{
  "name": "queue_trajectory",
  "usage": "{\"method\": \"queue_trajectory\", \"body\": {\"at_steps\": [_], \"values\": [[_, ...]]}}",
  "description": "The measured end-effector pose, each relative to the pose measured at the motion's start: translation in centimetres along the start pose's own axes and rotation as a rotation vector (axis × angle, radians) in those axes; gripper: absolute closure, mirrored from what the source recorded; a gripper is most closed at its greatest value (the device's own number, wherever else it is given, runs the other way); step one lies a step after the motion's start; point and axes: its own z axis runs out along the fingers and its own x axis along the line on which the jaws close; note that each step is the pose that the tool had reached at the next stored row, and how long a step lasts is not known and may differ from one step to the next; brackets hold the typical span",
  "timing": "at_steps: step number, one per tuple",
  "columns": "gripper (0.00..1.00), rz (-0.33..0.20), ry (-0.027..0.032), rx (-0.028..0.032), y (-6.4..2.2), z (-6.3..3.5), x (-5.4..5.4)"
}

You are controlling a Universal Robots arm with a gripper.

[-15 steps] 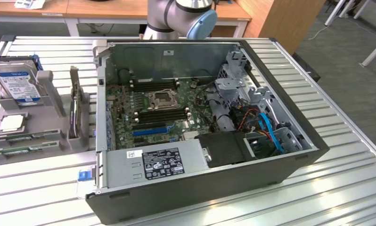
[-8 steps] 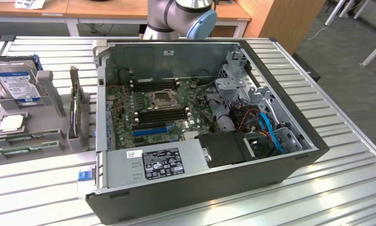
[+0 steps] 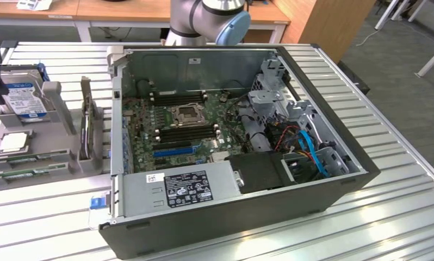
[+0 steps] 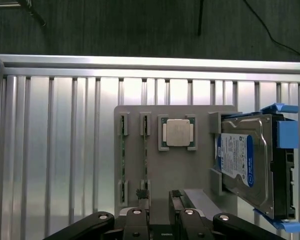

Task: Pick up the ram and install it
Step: 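Pick up the ram and move it above insertion slot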

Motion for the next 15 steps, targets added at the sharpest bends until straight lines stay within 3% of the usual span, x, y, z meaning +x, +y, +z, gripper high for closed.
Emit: {"method": "queue_trajectory", "body": {"at_steps": [15], "values": [[0.71, 0.000, 0.0000, 0.0000, -0.08, 1.87, 0.1]]}}
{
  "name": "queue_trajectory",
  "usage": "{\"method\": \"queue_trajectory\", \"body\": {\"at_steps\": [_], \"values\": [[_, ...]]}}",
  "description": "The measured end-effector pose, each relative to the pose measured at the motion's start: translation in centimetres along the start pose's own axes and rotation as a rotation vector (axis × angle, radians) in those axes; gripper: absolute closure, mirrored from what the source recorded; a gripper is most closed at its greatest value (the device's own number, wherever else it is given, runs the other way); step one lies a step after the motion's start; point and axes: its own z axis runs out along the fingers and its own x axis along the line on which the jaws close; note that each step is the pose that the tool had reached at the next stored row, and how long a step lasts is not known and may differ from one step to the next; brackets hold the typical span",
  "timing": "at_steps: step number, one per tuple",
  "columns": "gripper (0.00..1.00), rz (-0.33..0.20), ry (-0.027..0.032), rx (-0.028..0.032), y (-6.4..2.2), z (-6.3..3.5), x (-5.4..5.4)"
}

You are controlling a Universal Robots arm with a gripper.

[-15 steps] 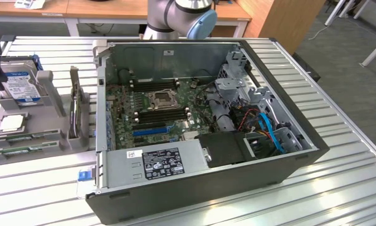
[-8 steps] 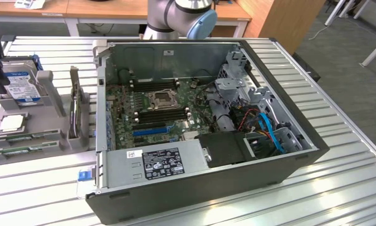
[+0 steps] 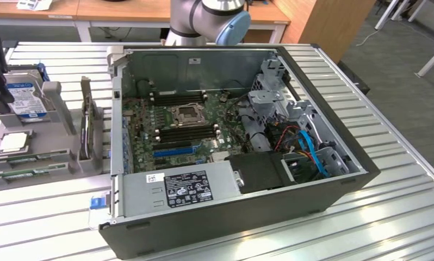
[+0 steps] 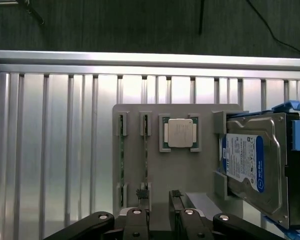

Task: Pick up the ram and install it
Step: 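Pick up the ram and move it above insertion slot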

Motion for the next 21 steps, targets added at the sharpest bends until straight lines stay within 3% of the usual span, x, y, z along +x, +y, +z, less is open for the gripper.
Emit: {"method": "queue_trajectory", "body": {"at_steps": [21], "values": [[0.71, 0.000, 0.0000, -0.0001, -0.12, 2.78, 0.1]]}}
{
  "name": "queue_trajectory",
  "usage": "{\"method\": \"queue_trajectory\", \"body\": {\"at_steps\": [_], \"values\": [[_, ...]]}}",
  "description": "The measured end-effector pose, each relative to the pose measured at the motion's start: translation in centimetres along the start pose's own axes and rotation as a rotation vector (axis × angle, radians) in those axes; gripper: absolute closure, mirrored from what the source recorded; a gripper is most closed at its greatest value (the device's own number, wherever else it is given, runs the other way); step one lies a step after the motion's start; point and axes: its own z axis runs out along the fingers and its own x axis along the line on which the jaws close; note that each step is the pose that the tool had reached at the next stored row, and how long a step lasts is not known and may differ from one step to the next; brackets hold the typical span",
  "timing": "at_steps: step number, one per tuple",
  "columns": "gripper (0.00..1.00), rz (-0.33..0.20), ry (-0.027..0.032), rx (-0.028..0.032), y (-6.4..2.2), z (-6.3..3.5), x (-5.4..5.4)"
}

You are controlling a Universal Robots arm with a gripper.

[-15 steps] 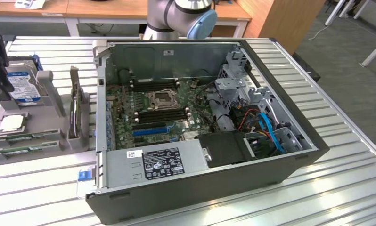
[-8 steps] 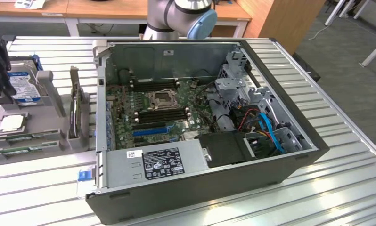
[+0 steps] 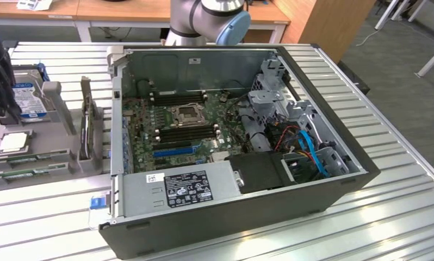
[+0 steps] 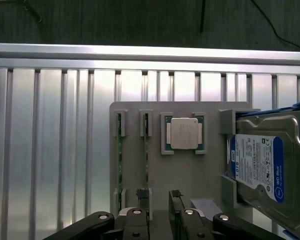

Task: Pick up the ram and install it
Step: 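Pick up the ram and move it above insertion slot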

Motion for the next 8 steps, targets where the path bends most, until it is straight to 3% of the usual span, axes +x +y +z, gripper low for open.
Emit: {"method": "queue_trajectory", "body": {"at_steps": [8], "values": [[0.71, 0.000, 0.0000, 0.0000, -0.05, 1.05, 0.03]]}}
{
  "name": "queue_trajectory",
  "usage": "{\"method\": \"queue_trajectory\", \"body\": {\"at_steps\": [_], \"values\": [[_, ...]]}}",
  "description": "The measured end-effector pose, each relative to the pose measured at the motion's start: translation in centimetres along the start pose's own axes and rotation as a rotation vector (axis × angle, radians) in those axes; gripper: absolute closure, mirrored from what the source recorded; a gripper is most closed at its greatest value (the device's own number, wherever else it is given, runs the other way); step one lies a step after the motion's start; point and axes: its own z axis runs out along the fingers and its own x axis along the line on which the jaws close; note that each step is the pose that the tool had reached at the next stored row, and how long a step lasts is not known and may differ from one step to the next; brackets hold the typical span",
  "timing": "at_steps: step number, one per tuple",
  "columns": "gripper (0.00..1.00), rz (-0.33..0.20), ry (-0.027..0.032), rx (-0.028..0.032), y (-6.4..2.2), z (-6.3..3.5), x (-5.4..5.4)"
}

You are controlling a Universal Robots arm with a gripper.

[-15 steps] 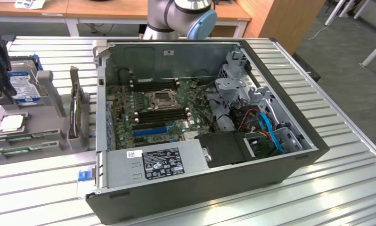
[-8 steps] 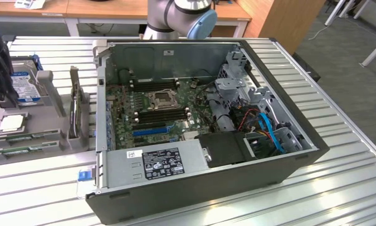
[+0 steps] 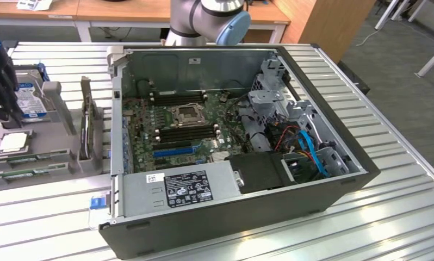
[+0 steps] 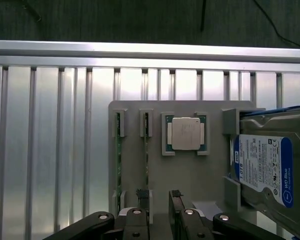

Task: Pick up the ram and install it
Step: 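Pick up the ram and move it above insertion slot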

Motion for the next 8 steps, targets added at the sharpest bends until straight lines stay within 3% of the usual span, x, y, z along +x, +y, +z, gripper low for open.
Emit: {"method": "queue_trajectory", "body": {"at_steps": [8], "values": [[0.71, 0.000, 0.0000, 0.0000, -0.06, 1.16, 0.0]]}}
